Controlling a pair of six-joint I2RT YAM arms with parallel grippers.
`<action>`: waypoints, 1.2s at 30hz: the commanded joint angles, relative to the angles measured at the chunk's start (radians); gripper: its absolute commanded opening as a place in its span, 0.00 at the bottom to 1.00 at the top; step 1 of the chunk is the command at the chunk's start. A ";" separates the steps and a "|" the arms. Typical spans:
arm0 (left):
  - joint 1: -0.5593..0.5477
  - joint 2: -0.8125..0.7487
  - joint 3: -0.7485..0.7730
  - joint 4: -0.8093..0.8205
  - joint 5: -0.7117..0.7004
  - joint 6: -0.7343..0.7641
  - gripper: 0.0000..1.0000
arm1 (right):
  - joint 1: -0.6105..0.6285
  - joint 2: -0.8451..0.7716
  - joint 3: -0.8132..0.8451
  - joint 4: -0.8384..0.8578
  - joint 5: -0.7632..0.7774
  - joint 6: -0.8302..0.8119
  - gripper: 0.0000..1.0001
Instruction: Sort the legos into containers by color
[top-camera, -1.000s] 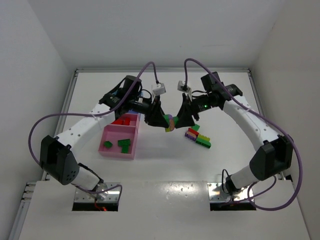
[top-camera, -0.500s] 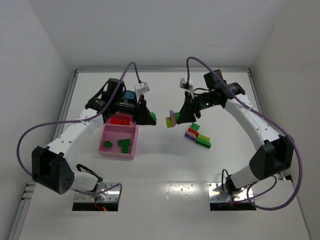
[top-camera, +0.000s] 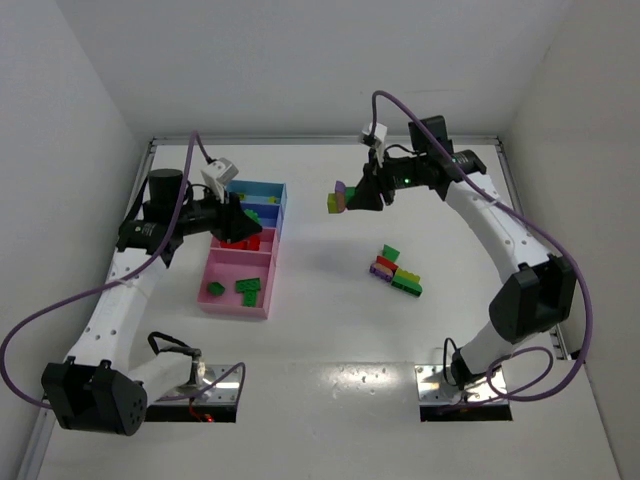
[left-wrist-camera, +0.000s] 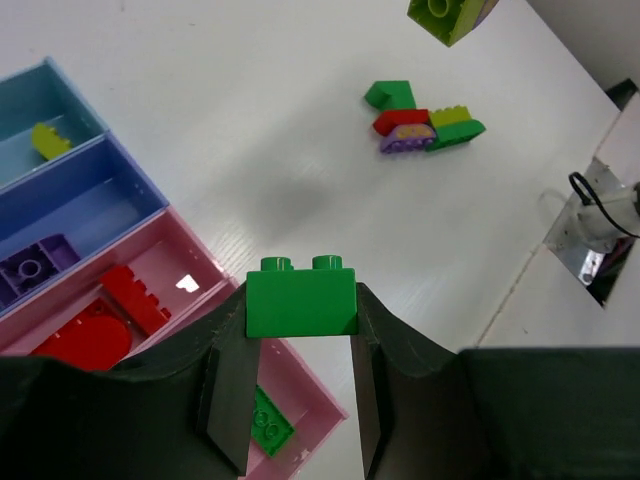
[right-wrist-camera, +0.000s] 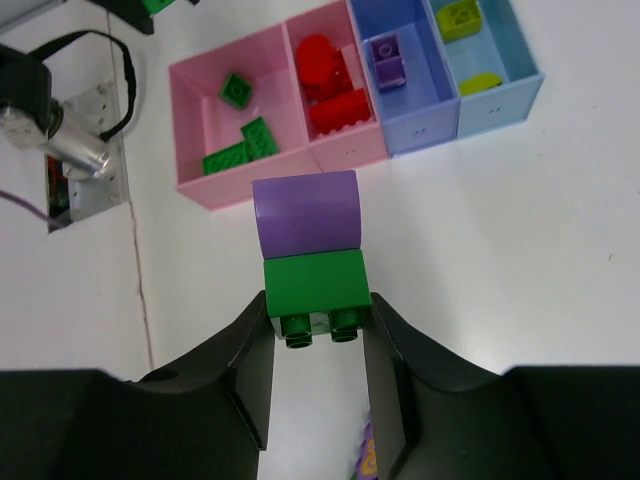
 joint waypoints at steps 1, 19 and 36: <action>0.031 -0.028 -0.021 0.006 -0.055 0.008 0.19 | 0.017 0.035 0.057 0.117 -0.003 0.076 0.16; 0.032 0.078 0.007 -0.263 -0.241 0.231 0.19 | 0.027 -0.014 -0.009 0.100 0.046 0.055 0.16; 0.012 0.246 0.024 -0.532 -0.397 0.542 0.50 | 0.065 -0.004 -0.009 0.111 0.064 0.055 0.16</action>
